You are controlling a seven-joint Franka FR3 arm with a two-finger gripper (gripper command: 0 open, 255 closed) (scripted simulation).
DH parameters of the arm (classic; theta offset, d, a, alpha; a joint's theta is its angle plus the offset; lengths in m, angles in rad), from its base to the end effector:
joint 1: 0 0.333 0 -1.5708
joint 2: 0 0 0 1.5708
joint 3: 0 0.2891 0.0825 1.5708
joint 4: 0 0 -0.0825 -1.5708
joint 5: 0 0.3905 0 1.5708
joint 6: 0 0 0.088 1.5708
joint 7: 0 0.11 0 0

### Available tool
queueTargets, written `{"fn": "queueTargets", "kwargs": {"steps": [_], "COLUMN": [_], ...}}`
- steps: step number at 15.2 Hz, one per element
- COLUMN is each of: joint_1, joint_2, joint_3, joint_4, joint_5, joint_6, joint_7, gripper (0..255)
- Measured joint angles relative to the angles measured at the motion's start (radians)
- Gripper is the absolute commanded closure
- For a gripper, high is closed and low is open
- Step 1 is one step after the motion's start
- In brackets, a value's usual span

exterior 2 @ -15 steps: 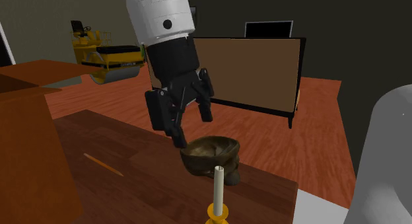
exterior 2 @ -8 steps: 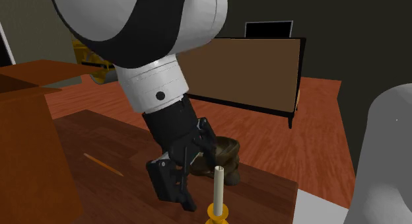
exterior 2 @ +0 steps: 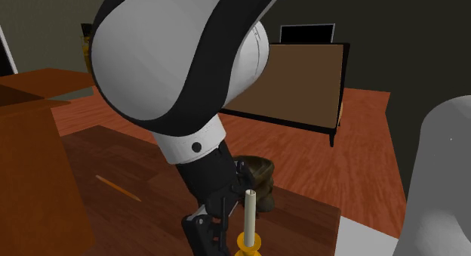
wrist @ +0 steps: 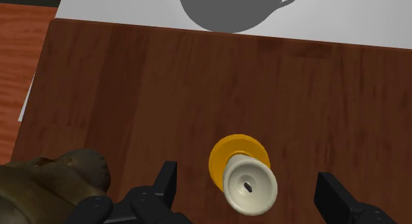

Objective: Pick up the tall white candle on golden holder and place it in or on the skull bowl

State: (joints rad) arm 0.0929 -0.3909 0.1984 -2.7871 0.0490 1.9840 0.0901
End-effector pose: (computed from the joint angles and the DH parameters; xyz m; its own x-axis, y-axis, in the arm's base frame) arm 0.3159 0.0875 0.2624 0.9099 0.1130 -0.3992 0.1567 -0.9845 0.0784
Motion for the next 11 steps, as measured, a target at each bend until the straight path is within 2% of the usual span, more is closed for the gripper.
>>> {"fn": "queueTargets", "kwargs": {"steps": [6, 7, 11], "joint_1": [0.000, 0.000, 0.000], "joint_2": [0.005, 0.005, 0.004], "joint_3": [0.001, 0.001, 0.001], "joint_4": [-0.010, -0.010, -0.009], "joint_5": [0.000, 0.000, 0.000], "joint_6": [0.014, 0.014, 0.014], "joint_7": [0.000, 0.000, 0.000], "gripper": [0, 255, 255]}}
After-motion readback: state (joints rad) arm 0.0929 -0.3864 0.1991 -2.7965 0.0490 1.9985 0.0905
